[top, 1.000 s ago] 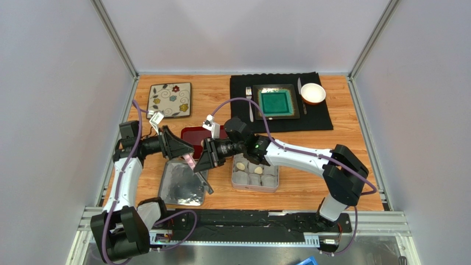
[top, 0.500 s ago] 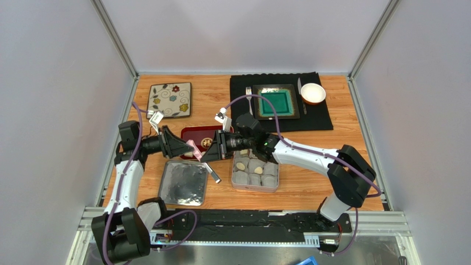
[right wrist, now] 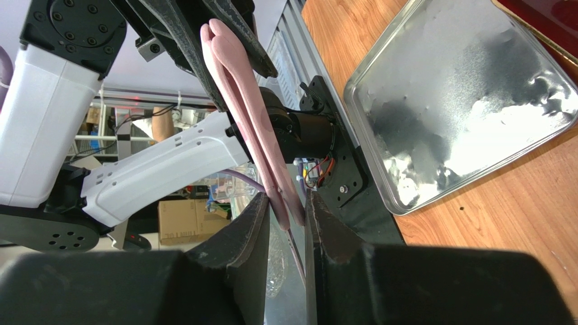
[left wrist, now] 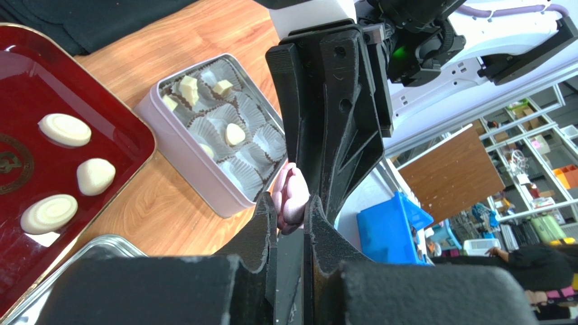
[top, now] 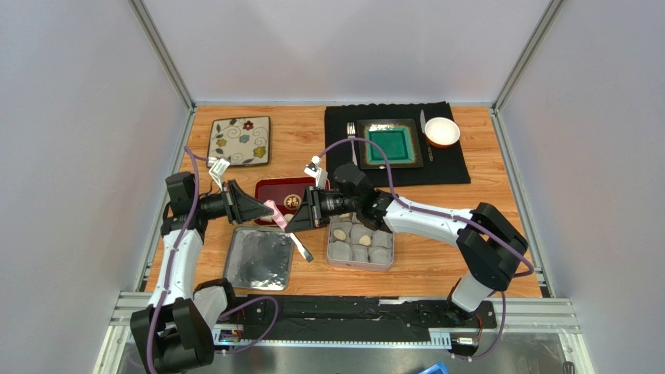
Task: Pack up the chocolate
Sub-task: Pick up the clamp from the plate.
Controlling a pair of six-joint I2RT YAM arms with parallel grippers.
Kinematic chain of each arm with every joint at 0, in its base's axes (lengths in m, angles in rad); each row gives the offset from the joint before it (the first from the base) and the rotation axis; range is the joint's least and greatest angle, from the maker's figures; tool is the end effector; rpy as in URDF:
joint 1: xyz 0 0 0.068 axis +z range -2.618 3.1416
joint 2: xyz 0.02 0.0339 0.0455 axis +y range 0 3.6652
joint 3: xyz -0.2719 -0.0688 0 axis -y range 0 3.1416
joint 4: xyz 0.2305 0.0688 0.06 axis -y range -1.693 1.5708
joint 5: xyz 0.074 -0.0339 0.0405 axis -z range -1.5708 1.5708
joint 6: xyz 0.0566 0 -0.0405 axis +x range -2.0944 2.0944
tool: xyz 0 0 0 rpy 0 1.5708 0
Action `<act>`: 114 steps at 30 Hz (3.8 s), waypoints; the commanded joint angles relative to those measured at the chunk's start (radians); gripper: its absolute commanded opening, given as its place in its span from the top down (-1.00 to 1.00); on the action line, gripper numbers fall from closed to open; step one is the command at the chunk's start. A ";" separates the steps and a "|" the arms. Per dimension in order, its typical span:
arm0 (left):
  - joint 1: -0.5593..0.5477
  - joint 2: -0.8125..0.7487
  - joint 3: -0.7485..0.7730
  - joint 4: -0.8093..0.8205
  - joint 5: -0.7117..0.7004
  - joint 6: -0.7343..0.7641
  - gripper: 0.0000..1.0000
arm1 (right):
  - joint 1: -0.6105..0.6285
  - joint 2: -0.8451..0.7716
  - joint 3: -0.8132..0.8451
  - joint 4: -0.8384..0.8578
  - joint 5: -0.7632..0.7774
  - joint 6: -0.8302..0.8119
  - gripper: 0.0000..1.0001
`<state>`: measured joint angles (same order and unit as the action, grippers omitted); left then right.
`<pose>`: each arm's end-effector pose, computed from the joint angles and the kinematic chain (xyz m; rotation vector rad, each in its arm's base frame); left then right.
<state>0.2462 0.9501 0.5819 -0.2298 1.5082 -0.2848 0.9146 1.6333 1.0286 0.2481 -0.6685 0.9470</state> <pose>0.1715 -0.0152 0.2640 0.3657 1.8468 -1.6007 0.1990 0.3159 0.2618 -0.5143 2.2945 1.7476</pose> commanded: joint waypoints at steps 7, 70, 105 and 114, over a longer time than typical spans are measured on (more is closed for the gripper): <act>-0.002 0.054 0.114 -0.367 0.242 0.321 1.00 | -0.028 -0.041 -0.093 0.370 0.099 0.093 -0.25; 0.165 0.461 0.563 -1.263 0.257 1.038 1.00 | 0.132 0.111 -0.193 1.165 0.603 0.127 0.16; 0.171 0.386 0.328 -1.261 0.256 1.164 0.99 | 0.023 -0.346 -0.030 -0.168 0.509 -0.047 1.00; 0.171 0.381 0.312 -1.261 0.257 1.167 1.00 | -0.011 -0.323 -0.038 -0.130 0.399 -0.036 0.58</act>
<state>0.4091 1.3579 0.8875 -1.3815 1.4773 0.8223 0.8963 1.2663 0.9745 0.1452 -0.1860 0.9390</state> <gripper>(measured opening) 0.137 0.092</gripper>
